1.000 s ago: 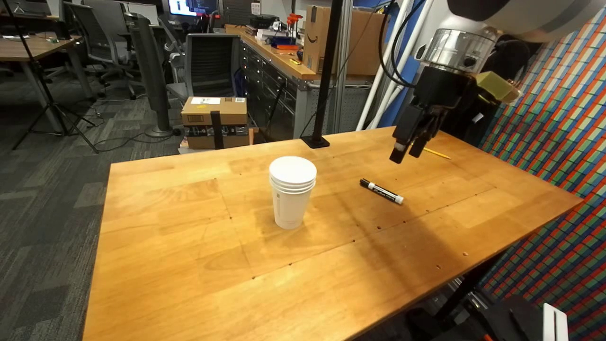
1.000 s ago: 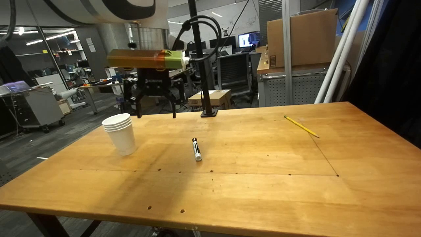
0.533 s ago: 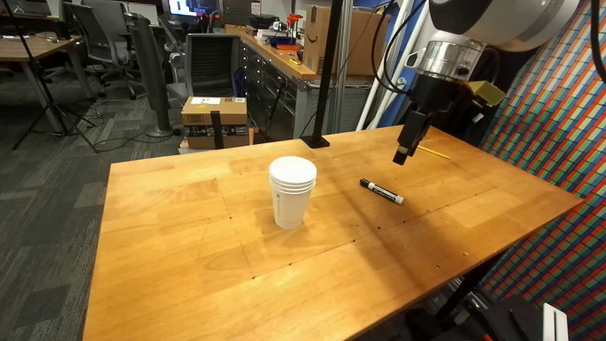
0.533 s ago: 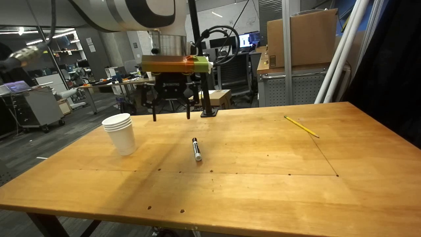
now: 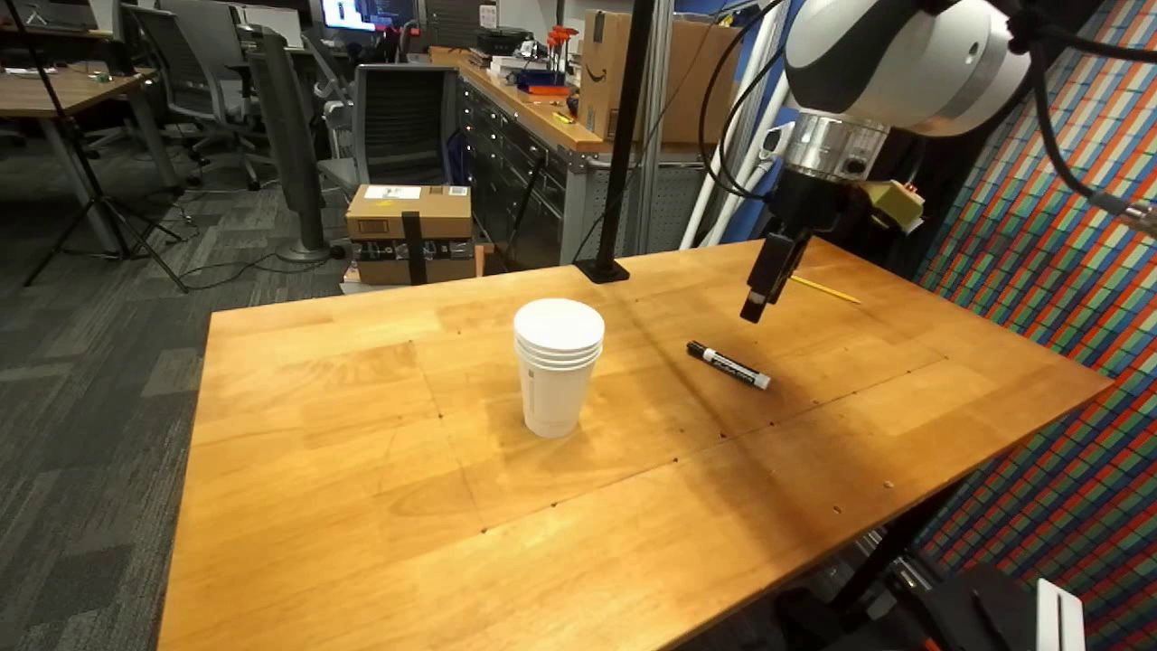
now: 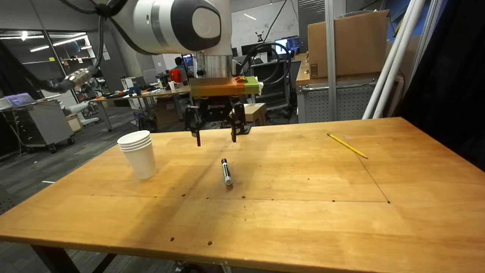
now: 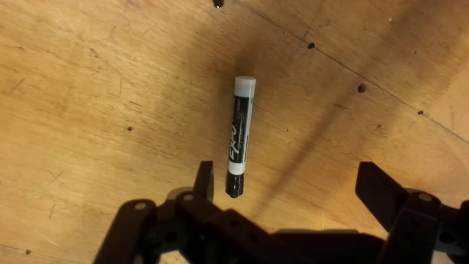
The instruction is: Pick up the marker from the table and put it in the put
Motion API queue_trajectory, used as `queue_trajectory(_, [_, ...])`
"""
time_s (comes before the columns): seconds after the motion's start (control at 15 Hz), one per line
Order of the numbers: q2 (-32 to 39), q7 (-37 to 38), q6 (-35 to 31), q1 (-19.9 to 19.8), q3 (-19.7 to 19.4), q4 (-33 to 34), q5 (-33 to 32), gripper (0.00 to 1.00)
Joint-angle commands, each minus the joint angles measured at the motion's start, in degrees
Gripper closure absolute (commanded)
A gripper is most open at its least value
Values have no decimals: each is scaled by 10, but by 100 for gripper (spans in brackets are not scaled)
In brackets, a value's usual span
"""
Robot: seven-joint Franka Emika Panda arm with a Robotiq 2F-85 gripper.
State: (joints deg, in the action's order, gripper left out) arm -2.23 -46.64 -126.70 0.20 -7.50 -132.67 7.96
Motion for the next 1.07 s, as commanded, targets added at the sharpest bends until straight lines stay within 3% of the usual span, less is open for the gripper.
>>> queue_trajectory(0.0, [22,22,-32,-7,21,1,-4,0])
queue_trajectory(1.0, [95,-11,-61,-36,39,1,-9,0])
